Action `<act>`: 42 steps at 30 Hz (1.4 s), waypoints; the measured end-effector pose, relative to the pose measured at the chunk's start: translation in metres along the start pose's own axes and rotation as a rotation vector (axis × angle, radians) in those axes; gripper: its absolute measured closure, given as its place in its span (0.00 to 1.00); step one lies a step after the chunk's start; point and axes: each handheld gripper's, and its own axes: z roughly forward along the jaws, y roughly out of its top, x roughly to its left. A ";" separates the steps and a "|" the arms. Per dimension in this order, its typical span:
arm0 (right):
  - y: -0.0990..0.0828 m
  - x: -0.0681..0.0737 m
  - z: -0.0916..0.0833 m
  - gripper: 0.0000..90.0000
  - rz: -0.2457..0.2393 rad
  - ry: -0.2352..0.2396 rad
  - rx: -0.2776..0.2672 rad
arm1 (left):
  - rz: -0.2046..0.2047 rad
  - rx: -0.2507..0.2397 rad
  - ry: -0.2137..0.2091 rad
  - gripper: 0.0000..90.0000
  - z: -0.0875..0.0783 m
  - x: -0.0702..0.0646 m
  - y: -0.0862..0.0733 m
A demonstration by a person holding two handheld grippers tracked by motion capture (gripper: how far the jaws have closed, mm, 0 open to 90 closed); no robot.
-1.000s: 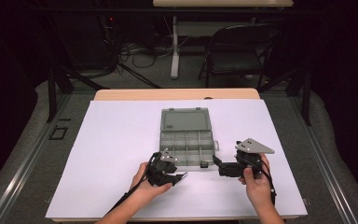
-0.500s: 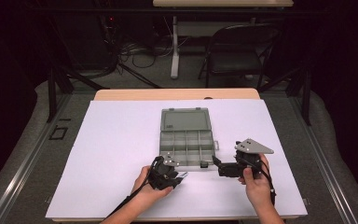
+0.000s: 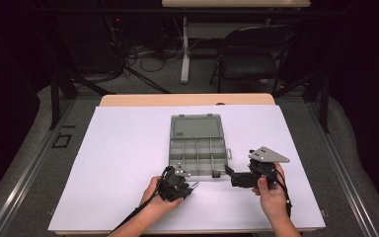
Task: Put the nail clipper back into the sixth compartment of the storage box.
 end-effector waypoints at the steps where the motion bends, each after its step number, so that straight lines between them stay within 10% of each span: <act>1: 0.000 0.000 0.001 0.00 0.001 0.000 -0.006 | 0.000 0.001 0.000 0.84 0.000 0.000 0.000; 42: -0.002 0.001 0.002 0.01 0.006 0.002 -0.002 | -0.036 0.018 -0.032 0.88 -0.004 0.003 0.005</act>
